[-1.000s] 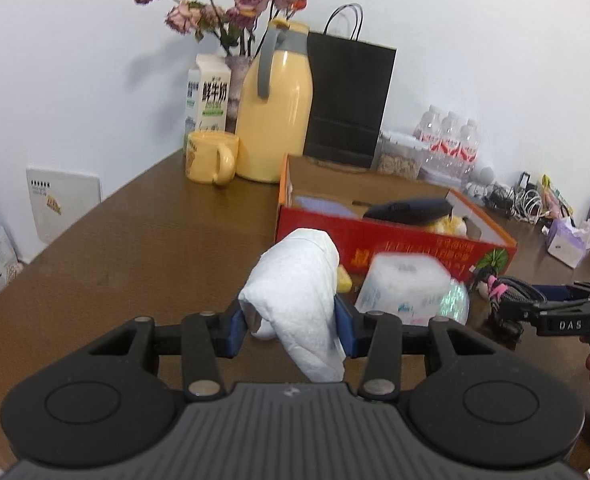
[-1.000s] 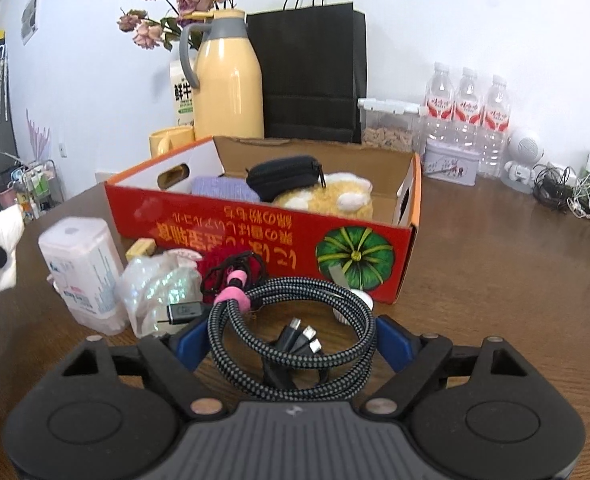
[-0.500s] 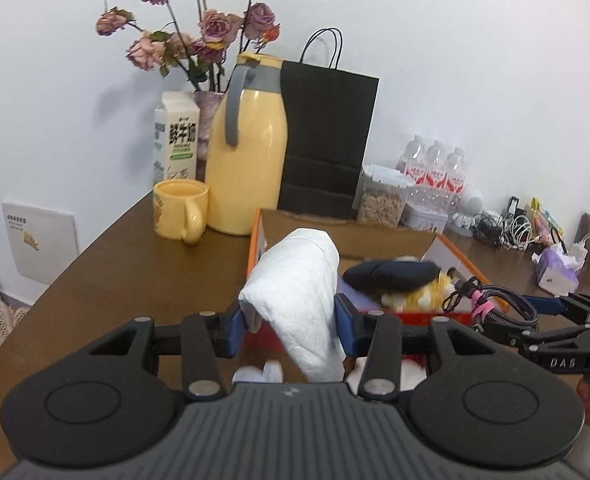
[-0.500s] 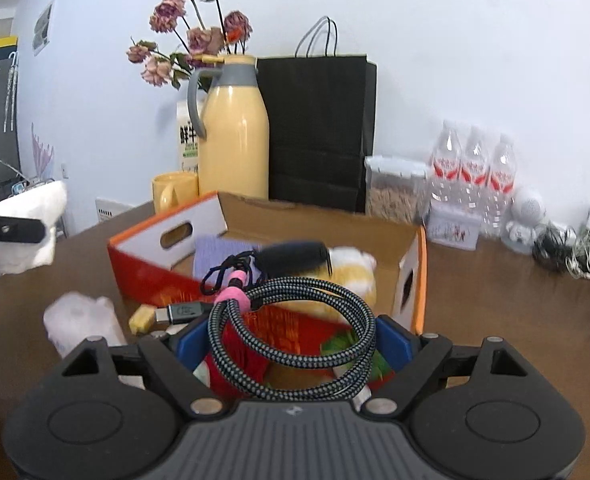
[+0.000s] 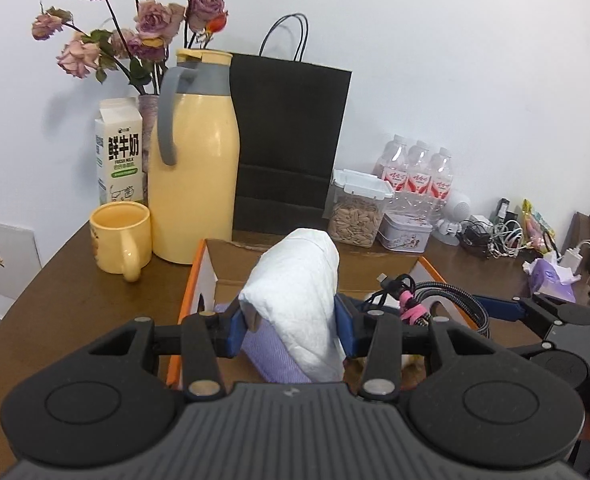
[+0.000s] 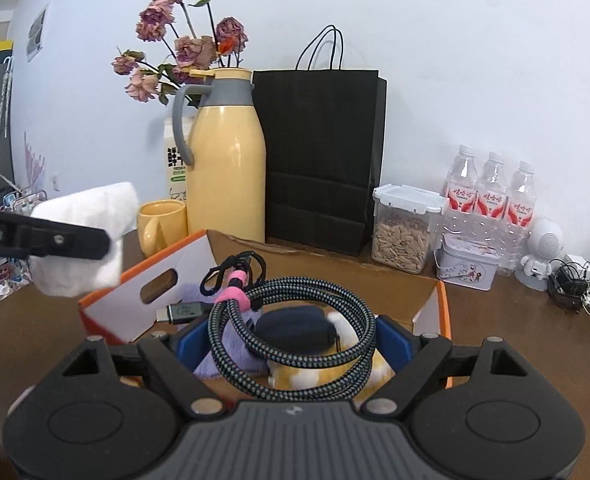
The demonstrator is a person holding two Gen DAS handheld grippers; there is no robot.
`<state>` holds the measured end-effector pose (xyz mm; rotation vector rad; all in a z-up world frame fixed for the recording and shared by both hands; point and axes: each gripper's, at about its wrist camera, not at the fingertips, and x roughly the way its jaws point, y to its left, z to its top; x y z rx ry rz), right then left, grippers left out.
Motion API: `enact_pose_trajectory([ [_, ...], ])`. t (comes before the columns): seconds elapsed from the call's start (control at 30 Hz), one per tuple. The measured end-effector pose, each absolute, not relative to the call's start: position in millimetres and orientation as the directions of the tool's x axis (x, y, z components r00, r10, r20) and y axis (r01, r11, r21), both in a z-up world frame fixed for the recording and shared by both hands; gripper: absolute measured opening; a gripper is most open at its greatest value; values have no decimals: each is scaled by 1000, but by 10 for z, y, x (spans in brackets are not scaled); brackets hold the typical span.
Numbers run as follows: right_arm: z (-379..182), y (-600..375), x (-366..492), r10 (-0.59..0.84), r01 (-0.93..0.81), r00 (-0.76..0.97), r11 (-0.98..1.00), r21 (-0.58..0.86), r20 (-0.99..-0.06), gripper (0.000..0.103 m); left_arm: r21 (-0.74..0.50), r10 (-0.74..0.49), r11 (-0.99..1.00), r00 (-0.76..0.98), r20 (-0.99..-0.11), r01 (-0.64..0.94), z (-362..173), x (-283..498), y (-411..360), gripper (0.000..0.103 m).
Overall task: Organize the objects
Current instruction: 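Carry the white cloth and braided cable into the box and open both tools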
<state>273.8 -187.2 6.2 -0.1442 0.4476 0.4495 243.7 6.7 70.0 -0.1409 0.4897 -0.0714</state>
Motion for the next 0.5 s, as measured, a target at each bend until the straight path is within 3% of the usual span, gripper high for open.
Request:
enact_pose_trajectory([
  [0.5,-29,-1693,3477,340,-394,818,919,-22,-465,85,-221,-100,975,836,-540,-26,355,3335,202,45],
])
